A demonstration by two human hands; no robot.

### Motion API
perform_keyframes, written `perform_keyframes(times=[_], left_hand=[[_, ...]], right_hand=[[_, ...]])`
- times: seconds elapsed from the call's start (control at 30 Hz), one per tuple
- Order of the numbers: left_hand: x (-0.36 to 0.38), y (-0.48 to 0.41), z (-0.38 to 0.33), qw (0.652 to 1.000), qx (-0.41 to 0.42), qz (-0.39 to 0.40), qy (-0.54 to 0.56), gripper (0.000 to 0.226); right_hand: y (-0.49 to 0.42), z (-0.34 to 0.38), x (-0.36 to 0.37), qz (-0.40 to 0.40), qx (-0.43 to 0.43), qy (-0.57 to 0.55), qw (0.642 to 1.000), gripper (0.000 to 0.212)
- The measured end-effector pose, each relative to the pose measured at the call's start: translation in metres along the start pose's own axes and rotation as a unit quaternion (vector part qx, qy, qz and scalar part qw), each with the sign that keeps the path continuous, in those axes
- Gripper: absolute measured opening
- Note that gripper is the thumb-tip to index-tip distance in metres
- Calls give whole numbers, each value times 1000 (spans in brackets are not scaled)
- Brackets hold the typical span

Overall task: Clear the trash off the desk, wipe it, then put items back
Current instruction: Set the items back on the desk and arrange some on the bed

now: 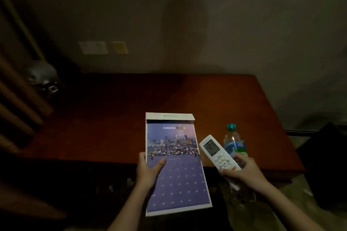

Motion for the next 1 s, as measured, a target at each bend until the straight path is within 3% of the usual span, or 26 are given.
perform_keyframes(times=[0.17, 0.43, 0.73, 0.93, 1.0], left_hand=[[78, -41, -15, 999, -22, 44, 1, 41], [165, -96, -57, 998, -54, -7, -30, 44], [178, -137, -68, 985, -95, -43, -139, 56], [183, -172, -80, 979, -100, 6, -178, 58], [183, -181, -85, 965, -108, 23, -237, 62]], right_hand=[[-44, -45, -50, -18, 64, 12, 998, 47], [-143, -91, -109, -45, 131, 20, 990, 49], [-194, -83, -90, -81, 142, 31, 986, 40], [-205, -62, -83, -124, 150, -30, 980, 36], [-203, -57, -86, -137, 166, -56, 975, 32]])
Point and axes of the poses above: each hand's wrist, its own y-axis away from the middle knuckle, its own x-axis out of the palm, z = x × y, the point moved 4 cm from there along -y, towards the middle knuckle
